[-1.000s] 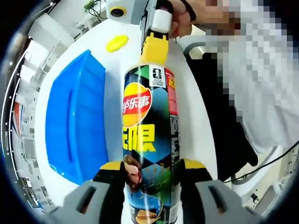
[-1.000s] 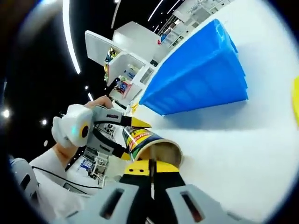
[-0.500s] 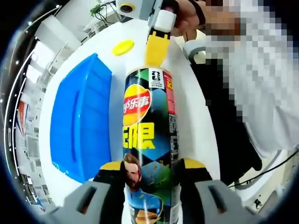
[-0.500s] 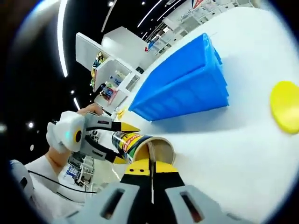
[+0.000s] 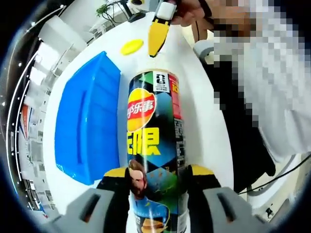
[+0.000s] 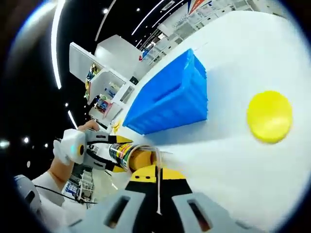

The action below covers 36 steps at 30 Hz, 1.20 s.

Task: Open the lid of the chip container on the table, take out the chips, place them into the box in front of the container, and close the lid

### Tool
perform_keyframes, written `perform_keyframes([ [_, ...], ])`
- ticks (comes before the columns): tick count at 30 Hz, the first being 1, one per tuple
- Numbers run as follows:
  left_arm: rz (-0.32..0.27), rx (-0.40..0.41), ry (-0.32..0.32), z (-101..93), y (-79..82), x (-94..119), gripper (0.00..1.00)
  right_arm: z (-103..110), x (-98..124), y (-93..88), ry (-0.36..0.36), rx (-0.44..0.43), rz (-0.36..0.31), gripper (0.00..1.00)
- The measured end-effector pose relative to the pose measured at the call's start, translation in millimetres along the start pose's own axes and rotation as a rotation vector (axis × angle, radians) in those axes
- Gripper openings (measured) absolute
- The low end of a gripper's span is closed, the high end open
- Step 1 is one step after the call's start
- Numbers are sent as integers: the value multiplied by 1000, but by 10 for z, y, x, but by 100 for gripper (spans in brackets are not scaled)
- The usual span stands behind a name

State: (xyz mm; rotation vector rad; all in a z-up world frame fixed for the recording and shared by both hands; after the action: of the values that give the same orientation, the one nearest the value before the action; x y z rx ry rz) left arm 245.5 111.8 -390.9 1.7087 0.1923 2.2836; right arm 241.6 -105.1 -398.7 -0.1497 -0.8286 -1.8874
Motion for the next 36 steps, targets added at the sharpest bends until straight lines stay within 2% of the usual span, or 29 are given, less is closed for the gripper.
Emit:
perform_keyframes([
  [7,10,-24,21,10,-12,-18,48,-151,182,88,2,-67,-9,0],
  [13,9,-32,22,26,-24,-26,48,-220,284,157,-25,-52,-16,0],
  [20,-4,-45,42,36,-46,-40,49,-225,325,95,-34,-48,-19,0],
  [28,-12,-34,30,60,-53,-49,49,-226,358,97,-43,-43,-22,0],
  [30,-16,-31,27,63,-53,-49,49,-266,435,169,-46,-47,-41,0],
  [34,-20,-21,25,70,-50,-53,49,-288,415,158,-68,-13,-22,1],
  [36,-16,-22,25,68,-47,-55,49,-287,405,140,-50,-10,-17,1],
])
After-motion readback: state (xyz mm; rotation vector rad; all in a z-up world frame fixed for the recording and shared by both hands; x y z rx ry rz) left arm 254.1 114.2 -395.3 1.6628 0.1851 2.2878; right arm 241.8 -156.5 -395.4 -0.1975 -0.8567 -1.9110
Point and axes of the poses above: the point that each gripper's makers call its tool centre point, and the gripper's own axes: x roughly backward along the fingers, z roughly to its left, y roughly out of its top, the point moved 5 cm from there along x, roughly backward along the fingers
